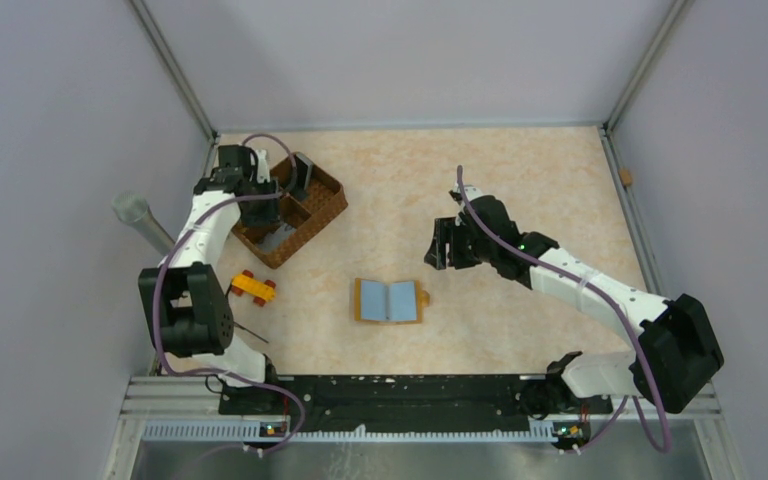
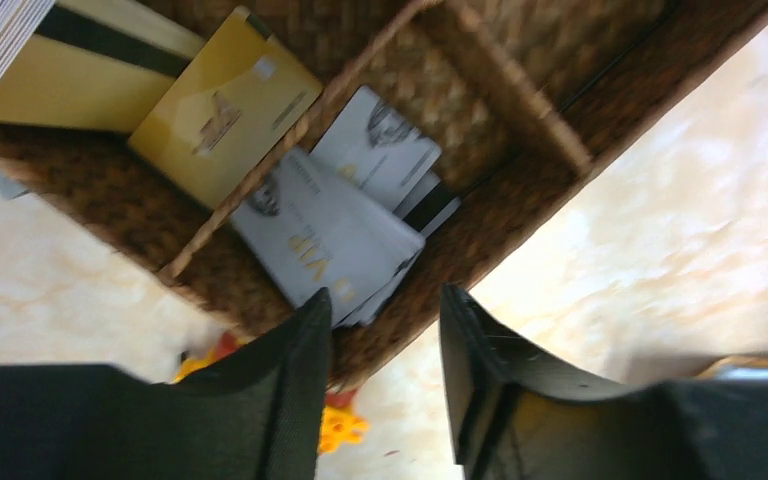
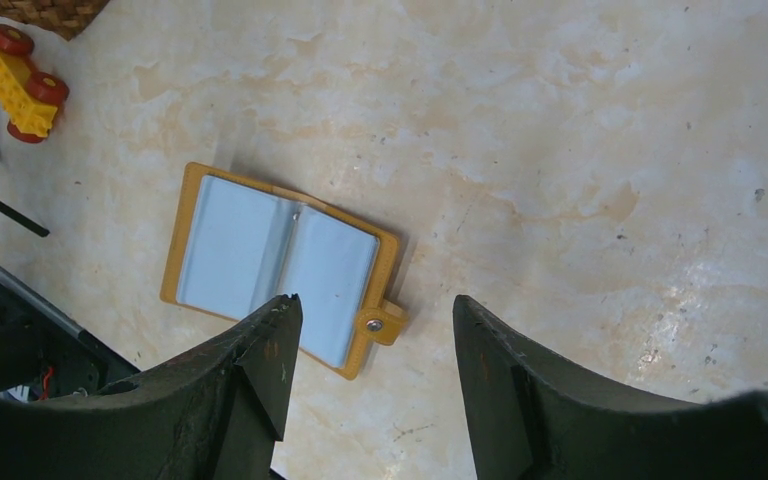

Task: Put the credit cards into the card holder
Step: Move the storage box to the center of the board.

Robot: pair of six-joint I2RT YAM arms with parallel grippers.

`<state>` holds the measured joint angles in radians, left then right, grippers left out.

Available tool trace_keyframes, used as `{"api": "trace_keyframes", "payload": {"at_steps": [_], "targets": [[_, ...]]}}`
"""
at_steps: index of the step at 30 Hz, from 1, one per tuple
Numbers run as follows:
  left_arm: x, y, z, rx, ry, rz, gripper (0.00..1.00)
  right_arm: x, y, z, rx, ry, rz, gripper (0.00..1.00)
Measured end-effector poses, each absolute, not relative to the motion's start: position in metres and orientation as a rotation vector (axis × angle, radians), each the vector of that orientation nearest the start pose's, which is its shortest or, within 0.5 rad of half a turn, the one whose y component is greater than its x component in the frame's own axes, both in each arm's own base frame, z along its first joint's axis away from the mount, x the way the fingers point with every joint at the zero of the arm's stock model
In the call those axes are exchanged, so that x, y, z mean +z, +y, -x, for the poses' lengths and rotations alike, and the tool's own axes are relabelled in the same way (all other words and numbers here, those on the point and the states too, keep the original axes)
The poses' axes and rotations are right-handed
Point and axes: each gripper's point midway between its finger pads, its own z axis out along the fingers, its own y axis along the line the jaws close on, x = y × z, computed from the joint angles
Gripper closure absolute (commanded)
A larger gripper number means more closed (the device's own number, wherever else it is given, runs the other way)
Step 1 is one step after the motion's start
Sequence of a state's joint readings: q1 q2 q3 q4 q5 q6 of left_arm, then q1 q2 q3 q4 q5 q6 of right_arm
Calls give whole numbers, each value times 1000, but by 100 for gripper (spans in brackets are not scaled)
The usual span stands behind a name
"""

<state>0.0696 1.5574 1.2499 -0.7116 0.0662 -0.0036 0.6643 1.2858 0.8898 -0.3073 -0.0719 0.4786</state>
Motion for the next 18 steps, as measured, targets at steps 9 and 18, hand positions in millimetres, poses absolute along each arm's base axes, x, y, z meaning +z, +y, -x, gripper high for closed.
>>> {"api": "trace_keyframes", "payload": {"at_steps": [9,18], "targets": [[158,-9,-427,-297,2386,411,25,139,243,-267,633,2344,251,40],[163,0,-469,-283,2300,582,23,138,237,-273,581,2333,237,38]]}}
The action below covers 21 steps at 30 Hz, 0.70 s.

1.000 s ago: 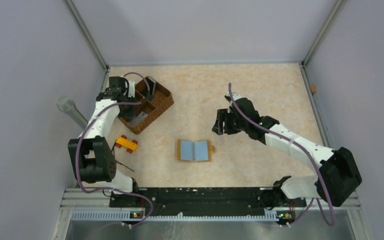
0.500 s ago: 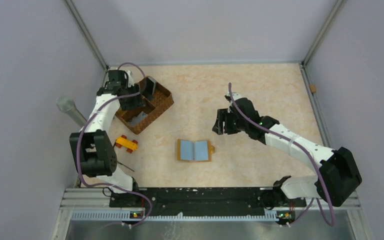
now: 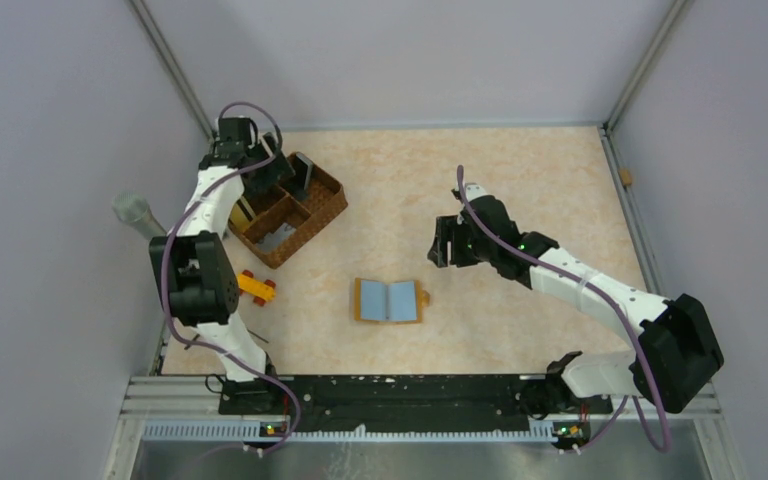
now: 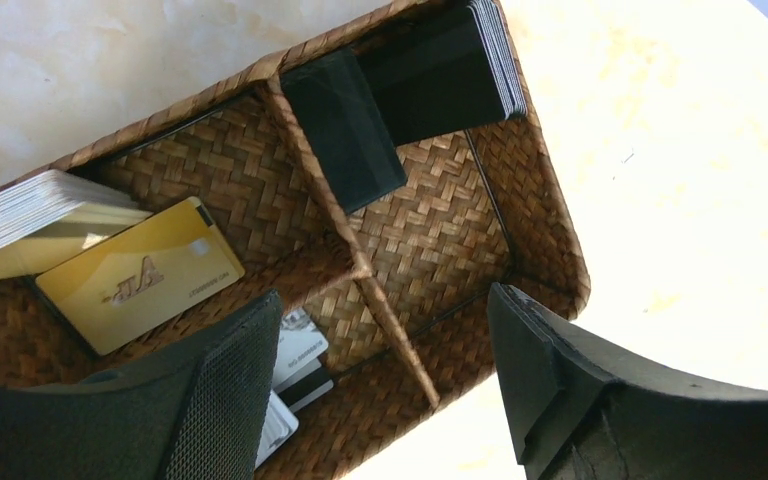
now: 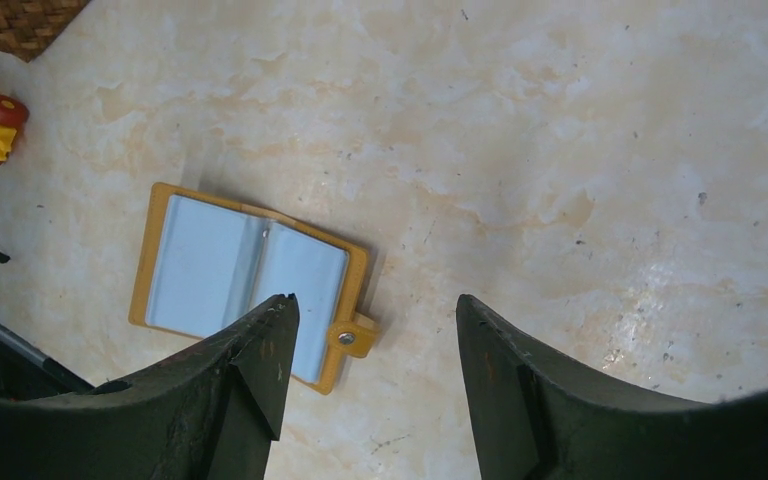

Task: Put the credit cards into the card holder
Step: Move the storage box to the center of the board.

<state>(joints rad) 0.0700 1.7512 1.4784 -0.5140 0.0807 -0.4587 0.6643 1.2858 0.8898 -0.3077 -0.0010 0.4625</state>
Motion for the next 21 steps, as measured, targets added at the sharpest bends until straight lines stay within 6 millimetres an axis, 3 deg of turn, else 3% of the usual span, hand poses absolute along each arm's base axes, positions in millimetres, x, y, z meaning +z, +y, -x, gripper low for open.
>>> {"api": "trace_keyframes", "payload": {"at_steps": [10,21], "targets": [[114,2,-485,-274,2378,664,40,138,236,-274,568,2329,244,38],[99,4,-499,-256,2402,643,60,135,234,-271,560,2344,245,38]]}}
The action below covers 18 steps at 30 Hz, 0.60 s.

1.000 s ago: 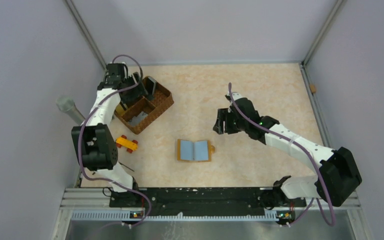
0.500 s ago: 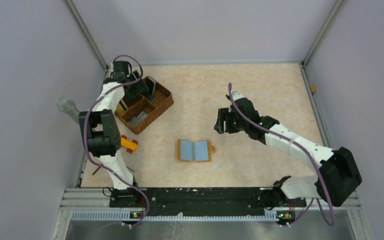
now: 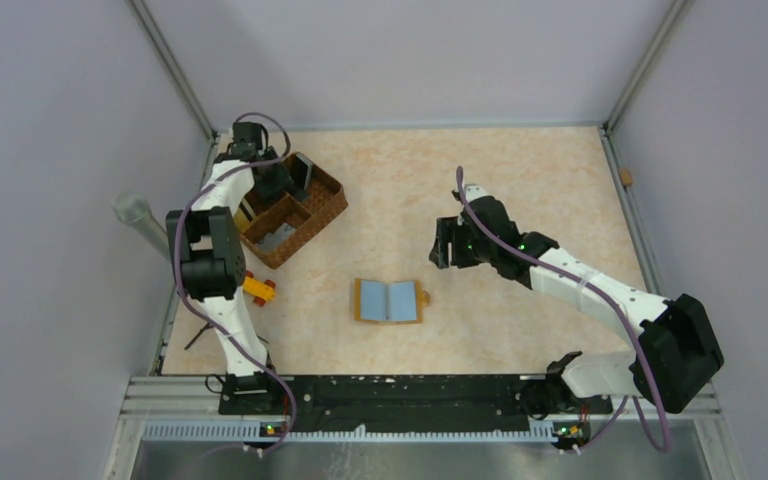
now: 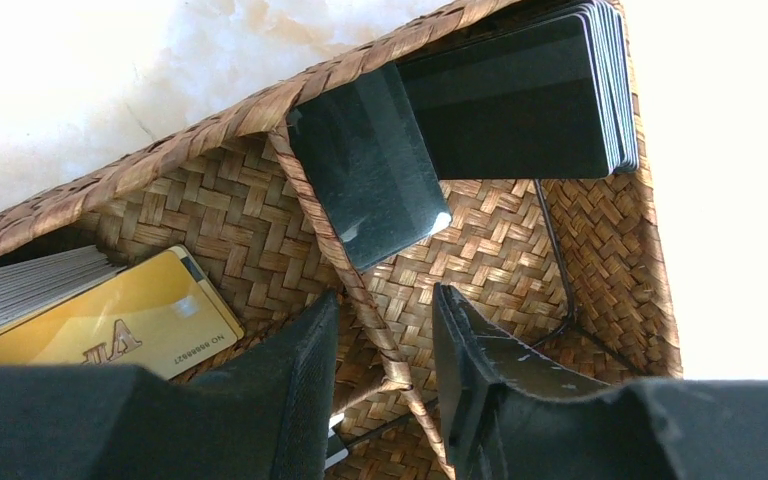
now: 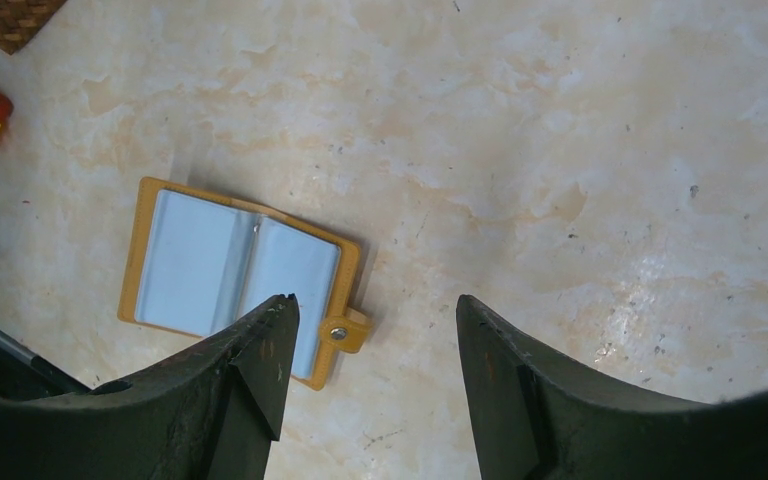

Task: Put the credit cards into the card holder
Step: Move the storage box to the center of the board.

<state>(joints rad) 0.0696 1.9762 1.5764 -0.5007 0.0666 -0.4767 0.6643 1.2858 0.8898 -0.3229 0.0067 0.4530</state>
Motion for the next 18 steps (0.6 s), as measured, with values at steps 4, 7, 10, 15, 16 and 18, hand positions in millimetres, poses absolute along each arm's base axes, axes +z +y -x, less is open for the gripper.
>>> {"api": "trace_keyframes", "payload": {"at_steps": [4,7,10,15,16,18], "targets": [[93,1,-498,-275,2421,630,63,135,234,-271,560,2344,245,38],[92,-3,-497,-300,2432,623,67,135,234,-271,561,2344,245,38],[92,-6,-494,-318,2445,610,69,135,234,-271,561,2344,245,38],[90,-9,-491,-336,2462,587,71,135,234,-271,562,2345,243,38],[89,-10,-491,-337,2463,585,71,135,234,-271,562,2345,243,38],[87,-12,-490,-348,2466,578,71,135,234,-271,563,2345,243,38]]}}
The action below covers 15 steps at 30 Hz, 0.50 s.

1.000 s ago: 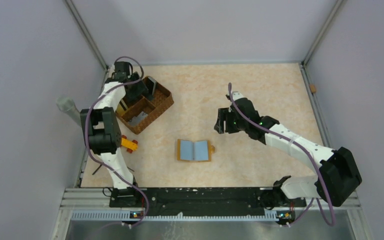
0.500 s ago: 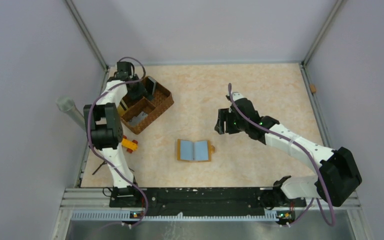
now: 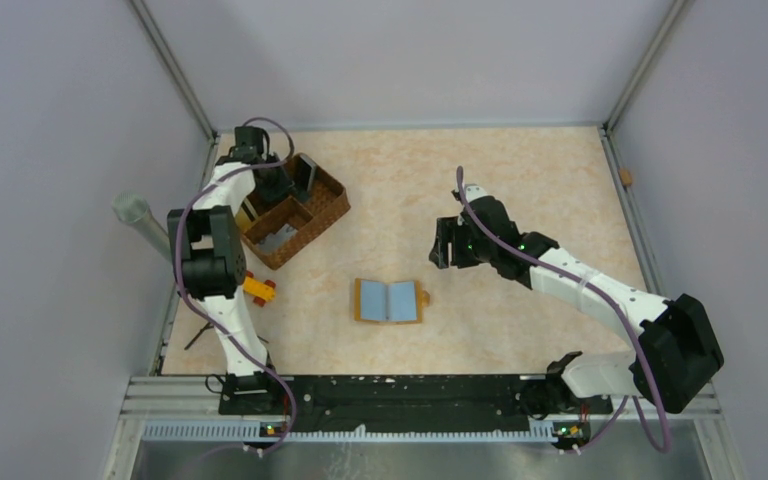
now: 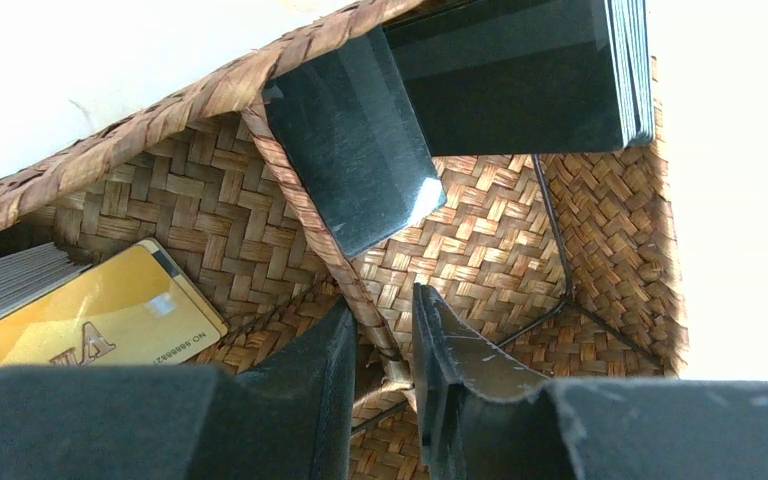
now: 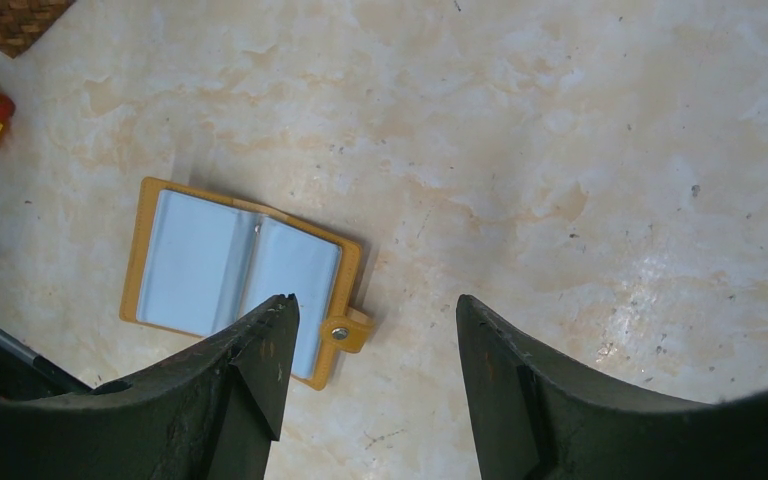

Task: Put the credit cards into the card holder
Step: Move the storage box to the center of the board.

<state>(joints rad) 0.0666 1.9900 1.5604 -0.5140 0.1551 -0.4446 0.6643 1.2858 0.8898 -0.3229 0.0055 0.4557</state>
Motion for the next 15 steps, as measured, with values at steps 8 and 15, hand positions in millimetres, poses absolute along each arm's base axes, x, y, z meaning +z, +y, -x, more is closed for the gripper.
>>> {"api": "trace_keyframes", "payload": {"at_steps": [8,15], "targets": [[77,-45,-478,-398,2508,506,70,135,235,-271,563,2344,242,38],[77,-94,-464,-452,2548,407,69,134,233,-270,562,2347,242,38]]}}
